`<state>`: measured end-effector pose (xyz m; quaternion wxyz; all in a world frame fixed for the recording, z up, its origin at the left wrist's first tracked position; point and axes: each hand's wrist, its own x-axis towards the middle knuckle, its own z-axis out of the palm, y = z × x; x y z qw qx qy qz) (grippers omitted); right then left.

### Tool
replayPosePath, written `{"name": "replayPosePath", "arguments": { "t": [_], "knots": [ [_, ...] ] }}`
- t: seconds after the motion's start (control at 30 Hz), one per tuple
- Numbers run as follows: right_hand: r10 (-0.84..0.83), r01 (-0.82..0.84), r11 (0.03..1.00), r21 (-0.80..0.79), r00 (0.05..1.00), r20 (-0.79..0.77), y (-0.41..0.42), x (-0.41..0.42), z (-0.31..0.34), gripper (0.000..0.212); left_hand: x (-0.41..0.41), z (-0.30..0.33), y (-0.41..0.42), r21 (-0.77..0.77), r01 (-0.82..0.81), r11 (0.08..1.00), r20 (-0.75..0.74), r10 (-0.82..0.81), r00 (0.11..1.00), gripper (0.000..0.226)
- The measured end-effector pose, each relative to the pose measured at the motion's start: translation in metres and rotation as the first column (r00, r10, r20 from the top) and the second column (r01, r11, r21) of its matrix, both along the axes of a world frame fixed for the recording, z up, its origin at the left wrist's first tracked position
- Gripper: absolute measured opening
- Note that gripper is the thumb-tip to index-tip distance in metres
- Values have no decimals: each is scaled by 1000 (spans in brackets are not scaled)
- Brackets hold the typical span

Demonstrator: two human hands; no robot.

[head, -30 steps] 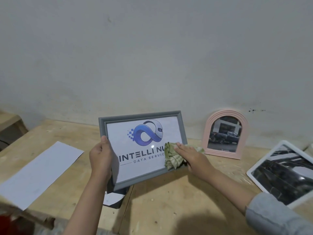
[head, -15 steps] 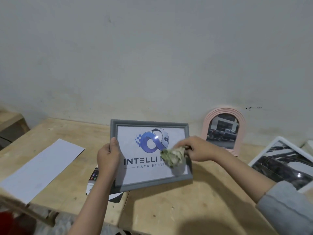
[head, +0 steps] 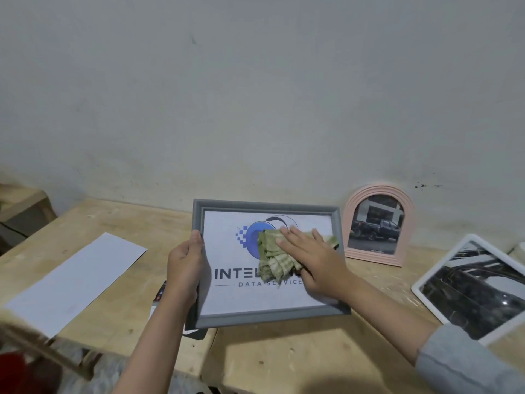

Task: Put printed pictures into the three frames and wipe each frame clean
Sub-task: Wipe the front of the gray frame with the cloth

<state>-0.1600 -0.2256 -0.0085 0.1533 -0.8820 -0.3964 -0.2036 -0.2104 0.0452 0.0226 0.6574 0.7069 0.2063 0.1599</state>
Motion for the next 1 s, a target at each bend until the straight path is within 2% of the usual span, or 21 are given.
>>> {"name": "replayPosePath", "arguments": {
  "t": [0.17, 0.33, 0.43, 0.5, 0.57, 0.63, 0.77, 0.87, 1.0],
  "knots": [
    [65, -67, 997, -30, 997, -44, -1, -29, -28, 89, 0, 3, 10, -11, -30, 999, -13, 30, 999, 36],
    [133, -131, 991, 21, 986, -99, -4, -55, -41, 75, 1, 10, 18, -8, -62, 998, 10, 62, 998, 38],
    [157, -136, 986, 92, 948, -276, -5, -63, -37, 70, -4, 19, 15, 52, -94, 994, 35, 92, 995, 45],
    [147, -108, 988, 112, 882, -447, -5, -63, -19, 56, -10, 22, 13, 116, -112, 987, 55, 107, 993, 48],
    [141, -90, 989, 121, 841, -523, -4, -55, 2, 47, -13, 21, 14, 144, -124, 982, 65, 116, 991, 48],
    [110, -26, 983, 182, 874, -473, -2, -44, 23, 54, -13, 20, 13, 155, -123, 980, 60, 115, 992, 48],
    [17, 12, 965, 263, 994, -109, 4, -13, 60, 65, -14, 24, 5, 164, -68, 984, 65, 58, 996, 47],
    [-51, 37, 983, 182, 996, 71, 8, 10, 71, 68, -11, 20, 8, 100, -6, 995, 49, 2, 999, 50],
    [-19, 21, 1000, -6, 988, 150, 12, 13, 52, 62, -8, 20, 12, -34, -6, 999, 17, 7, 1000, 38]
  ]
}}
